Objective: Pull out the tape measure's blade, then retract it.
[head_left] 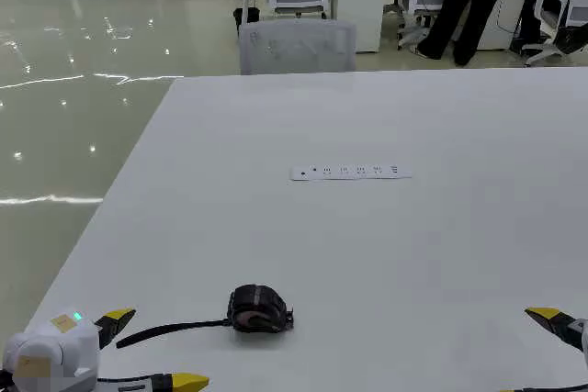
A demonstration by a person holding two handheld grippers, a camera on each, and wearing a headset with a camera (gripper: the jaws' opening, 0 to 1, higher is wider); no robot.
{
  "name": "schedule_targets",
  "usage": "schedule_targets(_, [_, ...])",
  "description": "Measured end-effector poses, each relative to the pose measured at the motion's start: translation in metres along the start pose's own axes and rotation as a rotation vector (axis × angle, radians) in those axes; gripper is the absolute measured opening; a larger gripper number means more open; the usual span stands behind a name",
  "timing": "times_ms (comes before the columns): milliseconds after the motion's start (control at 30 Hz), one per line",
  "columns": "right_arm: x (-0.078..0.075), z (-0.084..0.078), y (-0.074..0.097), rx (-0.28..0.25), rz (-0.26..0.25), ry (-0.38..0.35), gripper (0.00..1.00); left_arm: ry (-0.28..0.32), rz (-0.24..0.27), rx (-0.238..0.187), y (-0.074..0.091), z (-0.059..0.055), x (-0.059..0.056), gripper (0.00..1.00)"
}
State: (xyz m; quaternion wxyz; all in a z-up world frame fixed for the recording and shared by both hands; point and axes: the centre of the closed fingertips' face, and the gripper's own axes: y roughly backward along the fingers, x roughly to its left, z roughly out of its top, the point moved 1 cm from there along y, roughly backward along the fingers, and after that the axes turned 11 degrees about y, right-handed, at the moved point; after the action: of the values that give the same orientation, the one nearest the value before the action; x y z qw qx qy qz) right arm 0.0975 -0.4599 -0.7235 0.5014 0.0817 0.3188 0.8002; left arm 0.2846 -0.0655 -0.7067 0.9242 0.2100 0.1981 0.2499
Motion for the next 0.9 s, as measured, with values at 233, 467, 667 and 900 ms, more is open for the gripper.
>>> schedule_targets(233, [-0.0033,0.0017,0.0014,-0.006,-0.01,-0.002,1.0,0.0,0.012,-0.003,0.0013,-0.0004,0.0006,1.0])
schedule_targets(467, [0.0025,0.0019,0.0016,-0.002,-0.001,0.005,1.0,0.006,0.007,0.004,0.0031,-0.0027,-0.0007,1.0])
schedule_targets(667, [0.0047,0.0001,0.002,0.004,0.004,0.005,1.0,0.008,0.007,0.008,0.0049,-0.0042,0.0006,1.0])
schedule_targets(900, [0.0058,0.0044,0.0019,-0.008,0.004,0.01,1.0,-0.003,-0.004,0.004,0.0032,0.0008,-0.0022,0.99])
